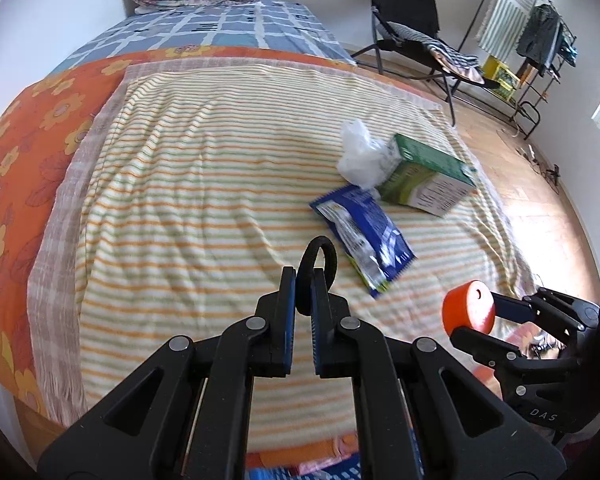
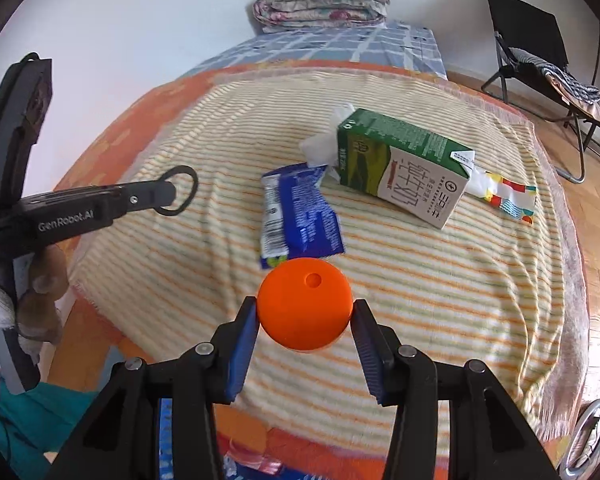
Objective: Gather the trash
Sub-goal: 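Carry the hair tie and orange cap over the blue basket and open both grippers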
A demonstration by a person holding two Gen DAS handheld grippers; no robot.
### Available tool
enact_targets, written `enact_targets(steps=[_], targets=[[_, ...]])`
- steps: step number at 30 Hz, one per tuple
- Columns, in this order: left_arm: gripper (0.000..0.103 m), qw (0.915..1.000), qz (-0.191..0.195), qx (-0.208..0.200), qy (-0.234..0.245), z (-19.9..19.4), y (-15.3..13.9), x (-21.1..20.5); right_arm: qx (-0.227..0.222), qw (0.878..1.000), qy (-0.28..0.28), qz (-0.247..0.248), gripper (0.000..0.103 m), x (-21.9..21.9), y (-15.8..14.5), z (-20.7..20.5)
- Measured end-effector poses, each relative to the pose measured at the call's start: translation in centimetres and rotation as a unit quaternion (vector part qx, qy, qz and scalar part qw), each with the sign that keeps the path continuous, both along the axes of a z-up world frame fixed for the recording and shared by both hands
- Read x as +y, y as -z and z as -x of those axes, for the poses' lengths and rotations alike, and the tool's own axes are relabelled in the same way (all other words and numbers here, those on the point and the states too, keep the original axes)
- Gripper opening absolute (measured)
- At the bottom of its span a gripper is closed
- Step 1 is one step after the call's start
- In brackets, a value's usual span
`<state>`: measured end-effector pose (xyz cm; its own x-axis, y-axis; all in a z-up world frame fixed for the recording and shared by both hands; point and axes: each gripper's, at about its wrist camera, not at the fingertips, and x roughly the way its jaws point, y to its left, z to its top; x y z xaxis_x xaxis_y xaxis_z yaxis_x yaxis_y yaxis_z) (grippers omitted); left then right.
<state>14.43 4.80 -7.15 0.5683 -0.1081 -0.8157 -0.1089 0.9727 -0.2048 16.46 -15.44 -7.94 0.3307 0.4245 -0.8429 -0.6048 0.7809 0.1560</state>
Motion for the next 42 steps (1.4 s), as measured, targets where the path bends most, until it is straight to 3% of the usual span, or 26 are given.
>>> enact_targets(steps=[9,22,42], targets=[[0.005,0.999,0.004,0.011,0.043,4.8,0.0,-3.6,-0.011,0.999,-0.039,-0.001,0.049,-1.0,-1.0,4.7],[0.005,0.9965,0.017,0.042,0.07,10.7,2.1,-6.4,0.017,0.998,-0.053,0.006,0.049,-3.2,0.8,9.2],[0.005,0.9921,0.009,0.084,0.093,13.7,6.0,-8.4,0.05,0.996,-0.062,0.027,0.049,-3.9,4.0,11.9]])
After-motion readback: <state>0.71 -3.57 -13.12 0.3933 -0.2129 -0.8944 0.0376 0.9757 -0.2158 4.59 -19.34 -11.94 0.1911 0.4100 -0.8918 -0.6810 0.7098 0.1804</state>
